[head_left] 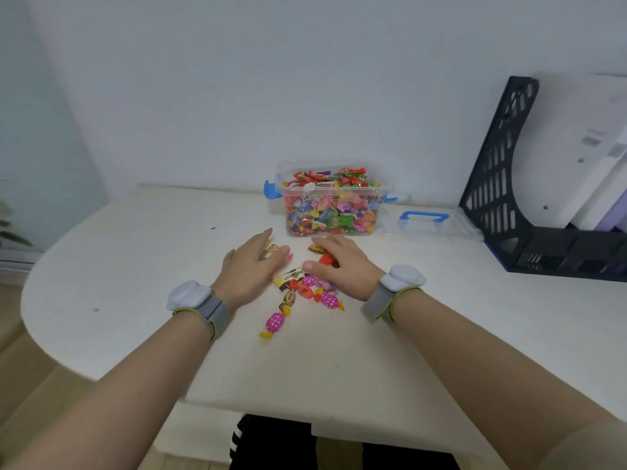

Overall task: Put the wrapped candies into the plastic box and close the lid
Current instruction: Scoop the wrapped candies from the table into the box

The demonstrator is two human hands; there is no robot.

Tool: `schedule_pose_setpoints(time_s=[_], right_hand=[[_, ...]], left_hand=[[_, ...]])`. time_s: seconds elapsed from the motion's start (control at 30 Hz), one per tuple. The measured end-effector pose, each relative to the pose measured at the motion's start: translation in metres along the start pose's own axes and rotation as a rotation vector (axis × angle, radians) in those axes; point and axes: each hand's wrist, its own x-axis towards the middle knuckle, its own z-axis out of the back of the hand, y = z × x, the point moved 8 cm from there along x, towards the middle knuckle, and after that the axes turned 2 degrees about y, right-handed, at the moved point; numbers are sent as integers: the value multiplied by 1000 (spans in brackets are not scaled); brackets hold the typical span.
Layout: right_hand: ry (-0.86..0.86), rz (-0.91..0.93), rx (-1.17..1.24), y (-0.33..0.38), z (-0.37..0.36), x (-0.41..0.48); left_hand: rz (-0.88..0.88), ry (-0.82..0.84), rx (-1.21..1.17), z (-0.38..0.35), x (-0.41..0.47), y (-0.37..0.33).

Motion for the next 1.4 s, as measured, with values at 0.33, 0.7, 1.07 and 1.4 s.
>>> schedule_pose_setpoints(time_s=[0.33, 0.7, 1.07, 1.4], right_hand=[[145, 30, -146, 11, -21, -5], [-91, 23, -182, 2, -5, 17], [-271, -22, -343, -3, 6, 24], [-307, -5, -381, 1, 10, 27]], left_hand=[[-174, 306, 43, -7, -7, -14], [-252, 271, 283, -22, -32, -20], [-258, -58, 322, -14, -24, -37], [-275, -127, 463, -20, 3, -58]])
